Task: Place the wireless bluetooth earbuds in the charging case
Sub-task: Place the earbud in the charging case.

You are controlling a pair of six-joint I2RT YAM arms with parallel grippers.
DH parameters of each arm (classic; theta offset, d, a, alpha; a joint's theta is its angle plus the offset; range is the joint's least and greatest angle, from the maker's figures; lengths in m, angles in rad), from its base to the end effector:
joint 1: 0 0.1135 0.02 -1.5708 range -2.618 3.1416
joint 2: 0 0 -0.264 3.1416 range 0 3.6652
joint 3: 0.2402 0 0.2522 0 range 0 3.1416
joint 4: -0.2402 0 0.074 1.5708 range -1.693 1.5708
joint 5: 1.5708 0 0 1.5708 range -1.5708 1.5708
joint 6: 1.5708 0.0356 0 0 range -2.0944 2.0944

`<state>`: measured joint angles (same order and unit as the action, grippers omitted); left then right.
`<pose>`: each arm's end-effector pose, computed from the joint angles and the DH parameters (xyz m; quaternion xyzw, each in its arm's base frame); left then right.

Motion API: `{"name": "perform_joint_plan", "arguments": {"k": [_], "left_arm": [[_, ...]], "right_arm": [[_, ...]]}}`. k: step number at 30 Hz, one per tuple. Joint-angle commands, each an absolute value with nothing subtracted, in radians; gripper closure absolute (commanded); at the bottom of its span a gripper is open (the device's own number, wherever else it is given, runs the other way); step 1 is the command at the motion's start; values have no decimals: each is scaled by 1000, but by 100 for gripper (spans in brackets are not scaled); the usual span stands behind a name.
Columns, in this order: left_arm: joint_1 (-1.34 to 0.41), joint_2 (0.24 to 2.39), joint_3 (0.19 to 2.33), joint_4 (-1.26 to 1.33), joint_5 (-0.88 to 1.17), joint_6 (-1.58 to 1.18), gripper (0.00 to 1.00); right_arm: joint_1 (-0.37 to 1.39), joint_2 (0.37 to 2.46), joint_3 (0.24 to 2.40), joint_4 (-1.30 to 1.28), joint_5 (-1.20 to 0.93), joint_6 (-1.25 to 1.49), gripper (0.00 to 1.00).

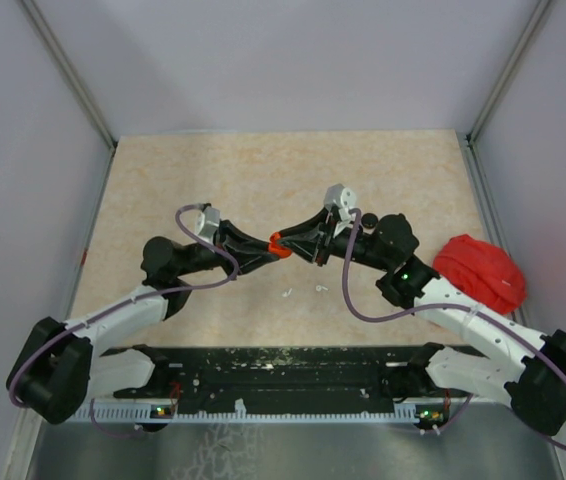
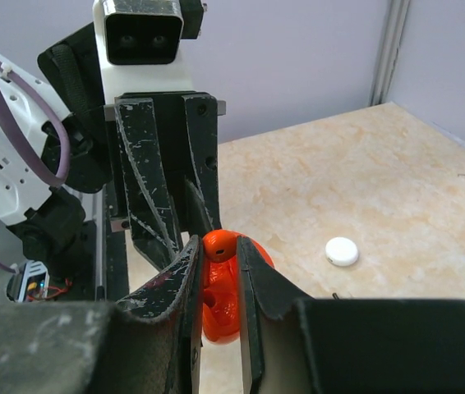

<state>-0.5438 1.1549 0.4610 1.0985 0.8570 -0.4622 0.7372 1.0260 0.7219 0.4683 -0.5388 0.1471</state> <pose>0.1825 -0.1418 0.2828 0.3670 0.4863 -0.5665 0.5550 0.1639 0.1735 0.3403 -0.3755 0.5374 0.4702 0.5909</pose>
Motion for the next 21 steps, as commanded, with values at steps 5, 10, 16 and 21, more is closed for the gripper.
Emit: {"name": "perform_joint_plan", "arguments": {"k": [5, 10, 16, 21], "left_arm": [[-555, 1175, 471, 1221, 890, -541, 99], [-556, 1177, 470, 1242, 880, -559, 99], [-557, 1186, 467, 1274, 867, -577, 99], [-557, 1186, 462, 1291, 853, -581, 99]], "right_arm": [[754, 1018, 764, 512, -526, 111, 83], [756, 1015, 763, 516, -536, 113, 84], [759, 1014, 763, 517, -548, 124, 84], [762, 1013, 755, 534, -553, 140, 84]]}}
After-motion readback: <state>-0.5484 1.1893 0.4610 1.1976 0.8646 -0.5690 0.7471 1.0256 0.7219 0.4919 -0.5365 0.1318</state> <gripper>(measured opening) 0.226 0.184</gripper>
